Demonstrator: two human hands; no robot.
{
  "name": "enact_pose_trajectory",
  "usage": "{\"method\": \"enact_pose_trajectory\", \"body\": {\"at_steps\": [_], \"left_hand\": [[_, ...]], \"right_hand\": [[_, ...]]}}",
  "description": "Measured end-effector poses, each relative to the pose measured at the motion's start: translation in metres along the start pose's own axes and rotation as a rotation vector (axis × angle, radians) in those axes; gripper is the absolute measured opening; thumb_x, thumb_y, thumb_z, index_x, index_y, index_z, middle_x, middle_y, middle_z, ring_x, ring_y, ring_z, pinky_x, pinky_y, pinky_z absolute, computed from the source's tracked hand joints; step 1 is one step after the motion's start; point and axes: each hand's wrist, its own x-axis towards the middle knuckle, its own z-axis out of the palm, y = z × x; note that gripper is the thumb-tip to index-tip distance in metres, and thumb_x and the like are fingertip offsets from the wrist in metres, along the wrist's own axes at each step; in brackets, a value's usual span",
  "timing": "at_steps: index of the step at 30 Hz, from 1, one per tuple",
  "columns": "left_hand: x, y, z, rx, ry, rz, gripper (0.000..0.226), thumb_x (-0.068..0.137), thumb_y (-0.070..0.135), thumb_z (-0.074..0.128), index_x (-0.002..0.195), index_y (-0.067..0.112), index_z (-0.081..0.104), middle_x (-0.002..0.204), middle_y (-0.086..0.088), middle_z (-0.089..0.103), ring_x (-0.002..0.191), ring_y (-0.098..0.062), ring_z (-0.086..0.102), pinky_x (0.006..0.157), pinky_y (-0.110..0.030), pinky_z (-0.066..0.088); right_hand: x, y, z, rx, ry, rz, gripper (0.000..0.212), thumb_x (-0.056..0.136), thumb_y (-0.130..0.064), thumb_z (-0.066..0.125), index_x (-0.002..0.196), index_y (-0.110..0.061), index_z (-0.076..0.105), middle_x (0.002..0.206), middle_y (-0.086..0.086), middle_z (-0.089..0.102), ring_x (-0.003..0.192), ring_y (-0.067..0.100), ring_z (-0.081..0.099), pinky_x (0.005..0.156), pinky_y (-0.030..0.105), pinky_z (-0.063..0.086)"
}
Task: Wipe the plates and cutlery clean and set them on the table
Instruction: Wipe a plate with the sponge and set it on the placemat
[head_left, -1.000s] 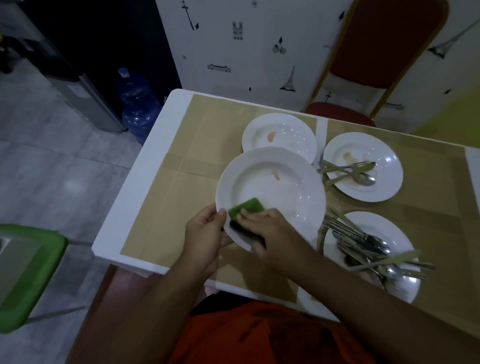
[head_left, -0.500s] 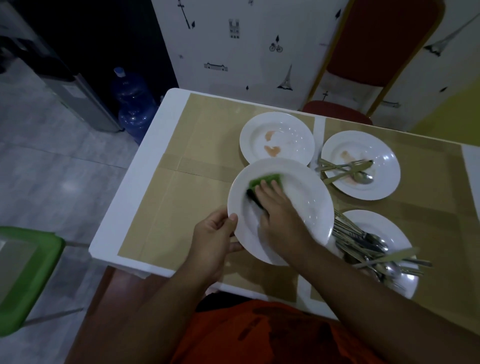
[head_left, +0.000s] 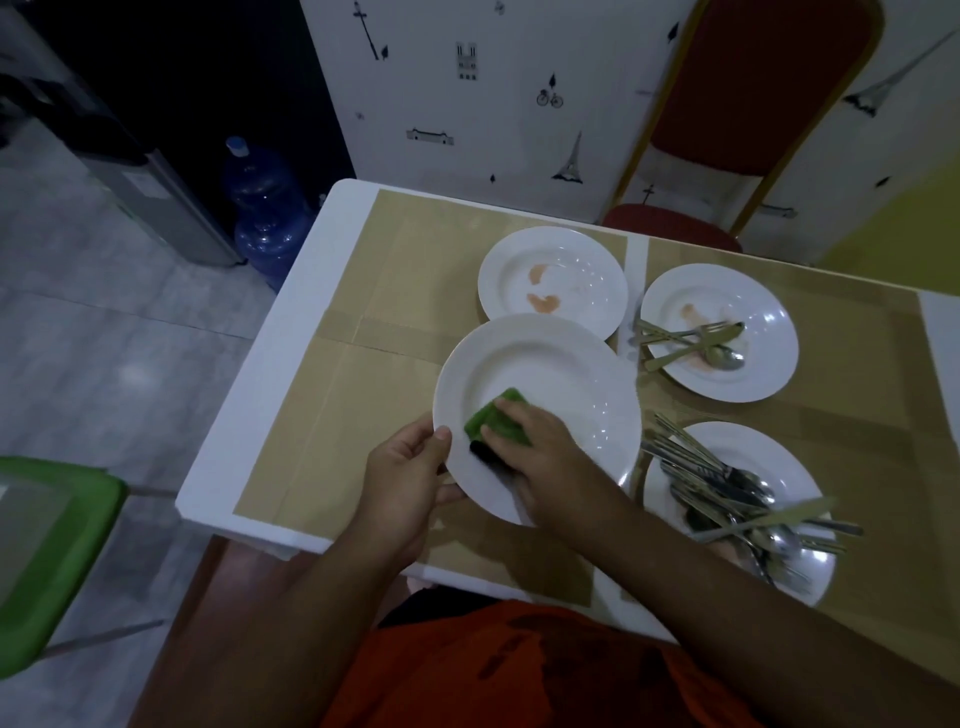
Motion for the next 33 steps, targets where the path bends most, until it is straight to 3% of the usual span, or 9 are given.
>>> {"method": "enact_pose_trajectory", "body": {"at_steps": [4,7,10,16,20,23,26,29,33], "left_hand": [[-0.004,-0.003,0.007,0.007,-0.025,0.022,0.023,0.102,0.017,0.055,0.117,0.017,0.072,0.108,-0.009,0.076,0.099,-0.027,0.073,0.069,-0.040,0.061],[-0.006,-0.008,0.012,-0.003,-0.031,0.027,0.022,0.101,0.017,0.056,0.115,0.018,0.073,0.109,-0.009,0.075,0.099,-0.026,0.073,0.070,-0.043,0.062],[-0.006,-0.008,0.013,0.001,-0.022,0.018,0.021,0.101,0.017,0.056,0.112,0.020,0.074,0.107,-0.008,0.076,0.097,-0.026,0.073,0.069,-0.041,0.062],[-0.003,-0.009,0.011,-0.025,-0.002,-0.002,0.023,0.101,0.016,0.055,0.118,0.013,0.071,0.107,-0.012,0.076,0.098,-0.029,0.073,0.071,-0.040,0.061],[-0.002,-0.011,0.005,-0.070,0.049,-0.029,0.025,0.102,0.014,0.053,0.122,0.008,0.067,0.106,-0.015,0.076,0.097,-0.032,0.073,0.071,-0.041,0.061],[-0.003,-0.012,0.003,-0.060,0.064,-0.030,0.025,0.102,0.014,0.054,0.122,0.008,0.067,0.106,-0.013,0.076,0.096,-0.031,0.074,0.070,-0.042,0.061],[-0.006,-0.013,0.005,-0.020,0.043,-0.012,0.025,0.101,0.016,0.055,0.122,0.014,0.069,0.106,-0.008,0.077,0.095,-0.026,0.074,0.069,-0.042,0.061],[-0.013,-0.018,0.012,-0.007,0.009,-0.031,0.024,0.102,0.016,0.054,0.120,0.017,0.070,0.107,-0.007,0.077,0.095,-0.025,0.074,0.069,-0.041,0.062],[-0.012,-0.016,0.022,-0.048,0.036,-0.049,0.023,0.102,0.014,0.054,0.118,0.012,0.070,0.105,-0.010,0.077,0.094,-0.026,0.074,0.068,-0.039,0.061]], "right_hand": [[0.010,0.011,-0.004,-0.009,0.040,0.205,0.045,0.094,-0.016,0.049,0.138,-0.021,0.045,0.149,0.012,0.030,0.139,0.029,0.022,0.114,0.044,0.023],[0.009,0.019,-0.013,0.059,0.105,0.358,0.055,0.084,-0.007,0.044,0.133,-0.032,0.045,0.135,0.010,0.036,0.122,0.025,0.030,0.096,0.034,0.032],[0.009,0.017,-0.013,0.062,0.061,0.355,0.057,0.082,-0.004,0.044,0.132,-0.031,0.047,0.129,0.011,0.040,0.116,0.026,0.034,0.093,0.032,0.033],[-0.006,0.001,-0.003,0.042,-0.059,0.123,0.048,0.089,-0.006,0.055,0.136,-0.012,0.048,0.151,0.017,0.029,0.133,0.032,0.029,0.115,0.045,0.025],[-0.024,-0.007,-0.003,-0.028,-0.170,-0.020,0.052,0.084,-0.010,0.047,0.136,-0.009,0.047,0.144,0.011,0.045,0.132,0.030,0.038,0.112,0.041,0.031],[-0.036,-0.001,-0.008,-0.039,-0.128,0.027,0.058,0.080,-0.009,0.042,0.137,-0.010,0.045,0.144,0.008,0.045,0.137,0.024,0.033,0.111,0.035,0.027],[-0.041,0.019,-0.015,-0.100,-0.073,0.176,0.056,0.091,-0.014,0.050,0.144,-0.011,0.033,0.155,0.007,0.025,0.144,0.021,0.018,0.116,0.034,0.016],[-0.030,0.033,-0.022,-0.074,0.014,0.328,0.056,0.090,-0.001,0.050,0.143,-0.005,0.033,0.157,0.010,0.018,0.144,0.023,0.015,0.115,0.028,0.008],[-0.012,0.015,-0.015,-0.005,-0.023,0.194,0.058,0.088,-0.002,0.050,0.143,-0.009,0.034,0.154,0.007,0.026,0.145,0.020,0.012,0.118,0.030,0.007]]}}
